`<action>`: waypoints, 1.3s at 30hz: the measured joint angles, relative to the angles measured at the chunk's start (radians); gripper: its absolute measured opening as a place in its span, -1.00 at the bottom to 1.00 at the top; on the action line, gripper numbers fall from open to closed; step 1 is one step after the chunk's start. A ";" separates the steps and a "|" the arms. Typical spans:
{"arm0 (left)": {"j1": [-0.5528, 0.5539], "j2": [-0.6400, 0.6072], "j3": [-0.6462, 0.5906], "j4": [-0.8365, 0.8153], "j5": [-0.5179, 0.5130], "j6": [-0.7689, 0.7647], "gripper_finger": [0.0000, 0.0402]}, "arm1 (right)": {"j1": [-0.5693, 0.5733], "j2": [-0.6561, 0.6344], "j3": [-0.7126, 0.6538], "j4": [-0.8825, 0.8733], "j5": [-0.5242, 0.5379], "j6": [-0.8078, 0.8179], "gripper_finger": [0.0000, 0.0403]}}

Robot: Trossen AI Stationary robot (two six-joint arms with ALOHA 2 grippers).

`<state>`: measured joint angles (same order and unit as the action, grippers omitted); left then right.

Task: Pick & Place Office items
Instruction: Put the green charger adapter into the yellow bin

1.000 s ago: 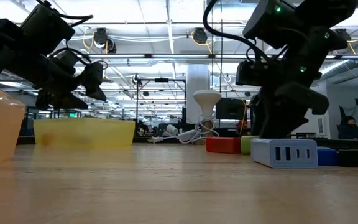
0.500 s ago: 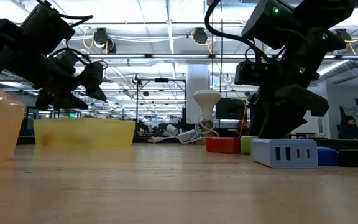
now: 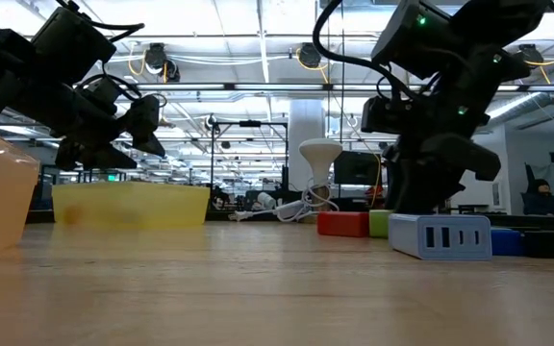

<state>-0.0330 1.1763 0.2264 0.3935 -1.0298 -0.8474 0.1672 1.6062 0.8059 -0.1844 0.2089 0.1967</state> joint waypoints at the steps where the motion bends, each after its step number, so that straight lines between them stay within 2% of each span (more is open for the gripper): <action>1: 0.000 0.000 0.000 0.000 0.000 0.000 0.46 | -0.004 0.000 0.000 0.000 0.000 0.000 -0.26; 31: 0.000 0.000 0.000 -0.001 0.009 -0.001 0.46 | -0.004 -0.056 -0.001 -0.010 -0.005 -0.031 -0.29; 39: 0.000 0.000 0.000 -0.001 0.010 -0.001 0.47 | -0.004 -0.056 -0.001 -0.005 -0.120 -0.051 -0.32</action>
<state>-0.0330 1.1763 0.2264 0.3925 -1.0203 -0.8484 0.1637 1.5505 0.8051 -0.1890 0.0884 0.1458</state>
